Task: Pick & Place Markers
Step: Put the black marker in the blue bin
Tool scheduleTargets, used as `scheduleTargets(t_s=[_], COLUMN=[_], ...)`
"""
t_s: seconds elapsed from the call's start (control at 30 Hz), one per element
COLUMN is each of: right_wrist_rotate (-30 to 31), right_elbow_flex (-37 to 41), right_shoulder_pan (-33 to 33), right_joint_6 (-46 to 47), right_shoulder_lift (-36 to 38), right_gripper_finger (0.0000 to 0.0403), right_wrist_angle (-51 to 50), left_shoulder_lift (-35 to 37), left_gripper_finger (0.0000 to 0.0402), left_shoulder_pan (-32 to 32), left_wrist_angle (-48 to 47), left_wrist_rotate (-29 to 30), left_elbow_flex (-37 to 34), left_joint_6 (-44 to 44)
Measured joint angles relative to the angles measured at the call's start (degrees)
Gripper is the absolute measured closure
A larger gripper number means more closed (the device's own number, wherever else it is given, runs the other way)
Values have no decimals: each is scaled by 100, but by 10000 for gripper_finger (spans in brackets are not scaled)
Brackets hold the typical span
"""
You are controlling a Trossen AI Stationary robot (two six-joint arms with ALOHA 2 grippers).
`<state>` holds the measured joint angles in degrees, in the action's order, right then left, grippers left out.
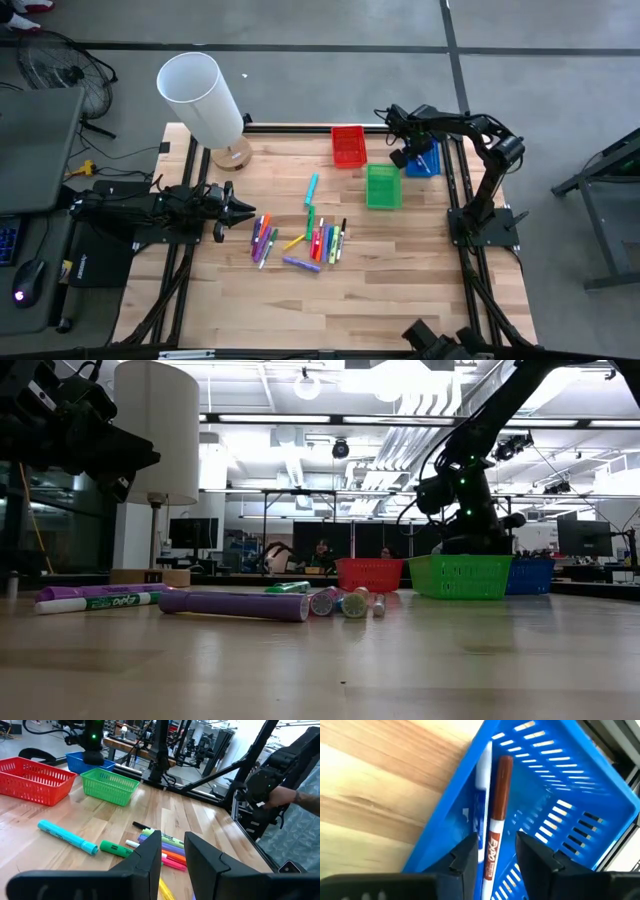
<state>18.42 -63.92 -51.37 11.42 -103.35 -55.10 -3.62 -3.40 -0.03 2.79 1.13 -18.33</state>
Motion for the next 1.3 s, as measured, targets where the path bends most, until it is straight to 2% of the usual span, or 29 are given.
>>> scheduleTargets(t_s=[0.17,0.4,0.63,0.9,1.17,1.3], right_wrist_rotate=[-99,-112,-678,-1121,-1079,-855], right_elbow_flex=[-165,-794,-1522,-2001,-1961,-1958], right_shoulder_pan=[0,4,310,1325,2802,3610], right_joint_6=[206,510,959,1247,2200,2924], right_shoulder_lift=[0,0,4,7,107,107], right_gripper_finger=[274,273,274,274,274,274], right_wrist_angle=[-358,-1021,-1566,-2036,-2074,-2044], left_shoulder_lift=[1,0,0,2,1,2], left_gripper_finger=[318,318,318,318,318,318], left_shoulder_pan=[0,0,0,0,0,0], left_wrist_angle=[0,0,0,0,0,0], left_wrist_rotate=[0,0,0,0,0,0], left_elbow_flex=[0,0,0,-2,0,0], left_joint_6=[2,1,0,0,0,0])
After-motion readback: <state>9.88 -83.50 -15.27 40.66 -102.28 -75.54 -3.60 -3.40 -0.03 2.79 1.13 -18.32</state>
